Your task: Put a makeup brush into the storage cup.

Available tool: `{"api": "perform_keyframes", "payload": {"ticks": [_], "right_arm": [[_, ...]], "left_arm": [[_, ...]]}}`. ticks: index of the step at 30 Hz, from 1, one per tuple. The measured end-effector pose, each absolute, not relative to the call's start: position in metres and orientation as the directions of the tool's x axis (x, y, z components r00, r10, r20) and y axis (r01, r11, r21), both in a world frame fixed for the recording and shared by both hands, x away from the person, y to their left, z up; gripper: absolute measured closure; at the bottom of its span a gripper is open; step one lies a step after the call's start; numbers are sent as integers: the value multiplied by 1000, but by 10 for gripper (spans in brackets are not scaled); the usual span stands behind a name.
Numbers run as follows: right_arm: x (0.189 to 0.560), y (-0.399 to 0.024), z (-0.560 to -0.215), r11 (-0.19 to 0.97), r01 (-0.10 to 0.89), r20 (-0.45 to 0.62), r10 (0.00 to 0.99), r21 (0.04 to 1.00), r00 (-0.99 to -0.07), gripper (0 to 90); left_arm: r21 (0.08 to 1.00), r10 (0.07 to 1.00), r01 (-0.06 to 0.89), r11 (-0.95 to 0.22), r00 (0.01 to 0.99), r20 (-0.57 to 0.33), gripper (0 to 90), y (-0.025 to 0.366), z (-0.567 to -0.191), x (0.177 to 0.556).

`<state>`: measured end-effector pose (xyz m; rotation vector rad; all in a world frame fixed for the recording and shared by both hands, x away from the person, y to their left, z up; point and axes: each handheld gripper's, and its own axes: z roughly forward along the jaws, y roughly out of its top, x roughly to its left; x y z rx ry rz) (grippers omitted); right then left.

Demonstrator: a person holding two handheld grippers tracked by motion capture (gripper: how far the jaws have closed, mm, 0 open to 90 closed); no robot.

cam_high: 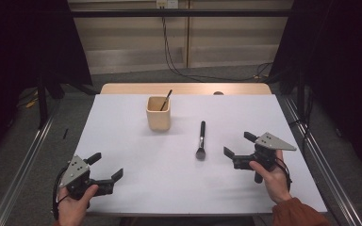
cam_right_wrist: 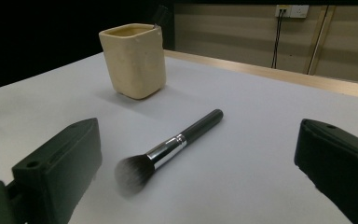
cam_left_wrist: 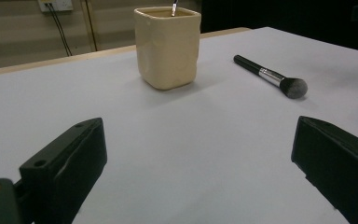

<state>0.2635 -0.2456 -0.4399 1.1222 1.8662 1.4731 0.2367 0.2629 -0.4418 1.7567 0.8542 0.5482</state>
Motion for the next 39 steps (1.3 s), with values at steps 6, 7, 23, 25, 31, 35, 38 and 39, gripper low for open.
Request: {"api": "perform_keyframes", "payload": {"ticks": [6,7,23,25,31,35,38,39], "right_arm": [[281,-237,-435,72,286,96,841,955,-532,5],[284,-235,-434,71,287,97,842,955,-531,5],[318,-209,-423,99,282,80,824,954,-561,9],[324,-203,-421,114,288,74,819,951,-569,8],[337,-195,-415,150,313,66,809,938,-585,9],[345,-190,-414,164,326,63,808,931,-586,10],[351,-186,-412,181,347,70,797,920,-600,12],[351,-186,-412,181,347,70,797,920,-600,12]], "left_arm": [[941,767,281,-189,641,-37,32,263,-442,237],[941,768,282,-186,639,-39,31,263,-442,237],[949,780,269,-164,624,-42,27,266,-441,237],[947,778,272,-168,627,-42,27,266,-441,237],[948,783,269,-170,621,-36,27,268,-441,238],[948,783,273,-162,620,-45,28,269,-441,238],[950,790,275,-146,611,-55,27,270,-441,238],[950,790,275,-146,611,-55,27,270,-441,238]]}}
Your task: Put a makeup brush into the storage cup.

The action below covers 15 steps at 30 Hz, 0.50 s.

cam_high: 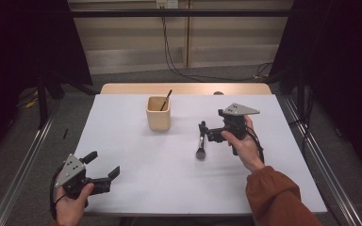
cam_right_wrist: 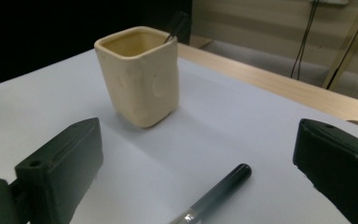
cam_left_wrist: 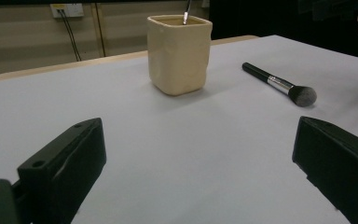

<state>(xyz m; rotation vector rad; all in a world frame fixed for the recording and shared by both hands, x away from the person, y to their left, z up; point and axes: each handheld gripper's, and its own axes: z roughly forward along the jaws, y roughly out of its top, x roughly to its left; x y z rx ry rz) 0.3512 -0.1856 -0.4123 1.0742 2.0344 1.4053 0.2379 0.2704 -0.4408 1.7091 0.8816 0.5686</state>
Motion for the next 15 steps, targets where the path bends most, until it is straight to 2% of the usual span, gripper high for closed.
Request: {"api": "perform_keyframes", "payload": {"ticks": [15], "right_arm": [[375,-173,-408,289,458,70,780,841,-621,32]], "left_arm": [[949,791,280,-142,608,-61,27,271,-442,239]]}}
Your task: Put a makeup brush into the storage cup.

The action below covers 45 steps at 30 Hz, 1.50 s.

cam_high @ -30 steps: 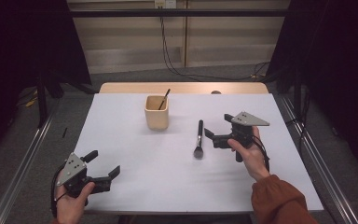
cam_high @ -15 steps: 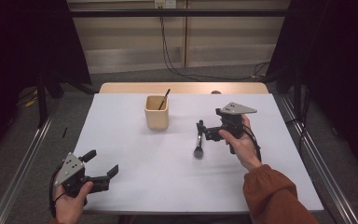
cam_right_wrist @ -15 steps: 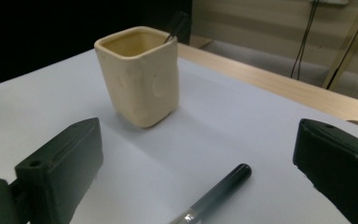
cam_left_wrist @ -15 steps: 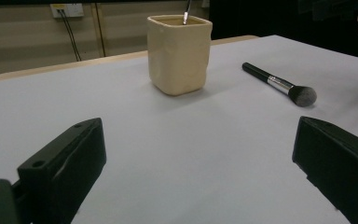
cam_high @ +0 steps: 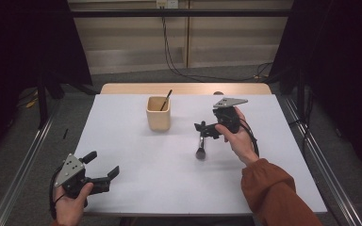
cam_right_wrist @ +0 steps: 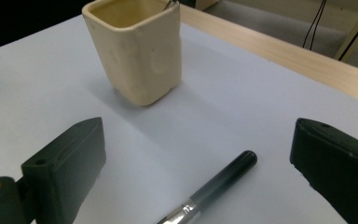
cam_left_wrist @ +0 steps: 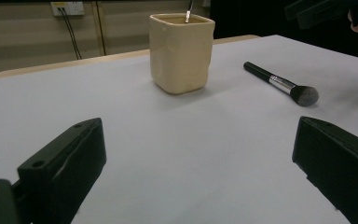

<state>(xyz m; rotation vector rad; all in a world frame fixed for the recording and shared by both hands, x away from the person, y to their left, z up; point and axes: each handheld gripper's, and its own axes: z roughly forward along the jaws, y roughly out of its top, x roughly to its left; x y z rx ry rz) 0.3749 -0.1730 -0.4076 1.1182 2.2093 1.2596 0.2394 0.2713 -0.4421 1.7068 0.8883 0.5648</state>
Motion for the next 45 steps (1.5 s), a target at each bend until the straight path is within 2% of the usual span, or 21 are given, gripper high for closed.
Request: {"api": "perform_keyframes", "payload": {"ticks": [6,15,17,23,29,32,33,38,40,45], "right_arm": [[382,-168,-410,368,537,96,752,759,-652,49],[393,-159,-414,454,630,79,770,630,-633,61],[395,-157,-415,470,642,103,754,605,-649,62],[402,-149,-416,526,693,69,770,494,-634,67],[409,-143,-422,543,732,60,785,412,-616,63],[411,-141,-422,541,738,54,791,403,-609,103],[414,-139,-423,549,749,63,790,371,-610,88],[417,-136,-424,554,766,68,794,327,-604,88],[421,-135,-427,531,796,84,815,290,-574,155],[424,-134,-430,512,809,88,827,288,-555,167]], "left_arm": [[947,789,283,-154,613,-55,27,271,-443,240],[946,788,286,-154,613,-57,28,271,-444,241],[946,787,285,-156,615,-55,28,271,-444,241],[946,789,283,-160,613,-50,29,272,-443,242],[945,791,285,-161,610,-49,28,273,-444,242],[943,790,288,-166,611,-48,28,272,-444,242],[943,790,289,-165,611,-49,29,272,-444,242],[943,788,288,-167,614,-48,29,272,-444,243],[942,786,291,-165,616,-53,29,271,-444,243],[941,777,290,-173,627,-51,29,271,-445,243]]}}
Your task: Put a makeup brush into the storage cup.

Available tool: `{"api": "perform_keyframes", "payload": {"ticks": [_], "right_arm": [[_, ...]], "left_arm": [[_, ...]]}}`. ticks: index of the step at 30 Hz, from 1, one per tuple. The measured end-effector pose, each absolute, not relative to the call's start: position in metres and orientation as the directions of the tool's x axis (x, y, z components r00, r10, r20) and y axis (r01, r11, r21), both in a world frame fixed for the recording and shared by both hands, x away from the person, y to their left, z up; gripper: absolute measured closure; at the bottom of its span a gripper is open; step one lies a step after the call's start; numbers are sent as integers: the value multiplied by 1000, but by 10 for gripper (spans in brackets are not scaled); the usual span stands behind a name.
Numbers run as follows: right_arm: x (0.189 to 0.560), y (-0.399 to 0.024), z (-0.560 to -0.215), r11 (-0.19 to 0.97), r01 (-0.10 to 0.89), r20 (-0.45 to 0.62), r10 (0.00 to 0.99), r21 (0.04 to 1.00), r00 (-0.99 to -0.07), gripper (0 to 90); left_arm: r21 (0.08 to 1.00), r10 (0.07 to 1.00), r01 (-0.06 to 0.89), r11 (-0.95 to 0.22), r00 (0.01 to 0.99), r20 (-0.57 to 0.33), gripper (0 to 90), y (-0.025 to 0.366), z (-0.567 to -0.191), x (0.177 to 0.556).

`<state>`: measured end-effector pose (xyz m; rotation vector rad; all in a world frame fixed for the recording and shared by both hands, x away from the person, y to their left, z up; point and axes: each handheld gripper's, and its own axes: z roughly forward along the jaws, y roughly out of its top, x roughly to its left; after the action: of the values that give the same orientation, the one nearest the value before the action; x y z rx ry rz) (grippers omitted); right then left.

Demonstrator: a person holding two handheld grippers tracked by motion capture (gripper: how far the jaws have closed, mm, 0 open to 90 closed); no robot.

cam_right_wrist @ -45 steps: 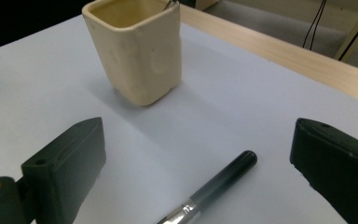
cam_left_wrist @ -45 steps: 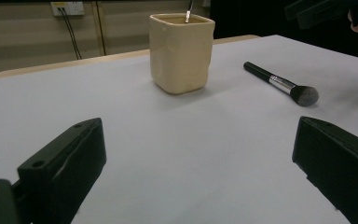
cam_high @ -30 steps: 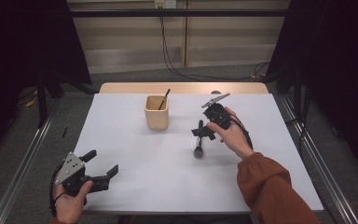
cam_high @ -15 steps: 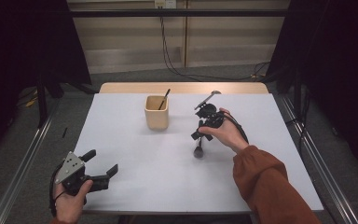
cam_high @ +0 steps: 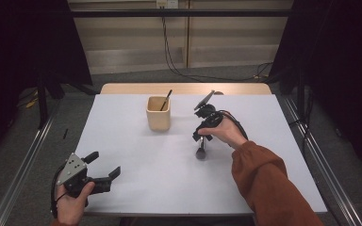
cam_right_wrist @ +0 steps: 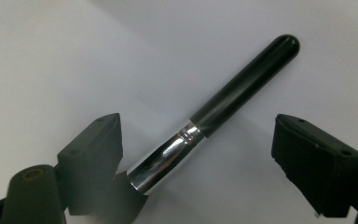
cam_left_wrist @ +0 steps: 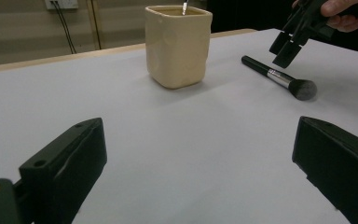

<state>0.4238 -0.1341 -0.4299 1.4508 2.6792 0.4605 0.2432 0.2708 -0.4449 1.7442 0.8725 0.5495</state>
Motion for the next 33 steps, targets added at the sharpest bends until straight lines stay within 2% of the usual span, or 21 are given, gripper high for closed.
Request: {"api": "perform_keyframes", "payload": {"ticks": [5,20,24,27,33], "right_arm": [[427,-134,-436,464,851,110,859,245,-500,206],[427,-125,-453,458,874,116,871,161,-477,388],[424,-122,-452,466,870,67,874,160,-481,487],[421,-119,-452,483,862,30,870,153,-492,526],[420,-120,-451,485,864,32,870,136,-493,589]], "left_arm": [[942,780,291,-166,623,-55,29,271,-445,243],[942,781,289,-171,623,-49,29,272,-445,243],[940,778,291,-178,626,-46,29,271,-445,243],[941,777,286,-179,628,-44,29,271,-445,243],[941,777,289,-176,628,-48,28,271,-445,243]]}}
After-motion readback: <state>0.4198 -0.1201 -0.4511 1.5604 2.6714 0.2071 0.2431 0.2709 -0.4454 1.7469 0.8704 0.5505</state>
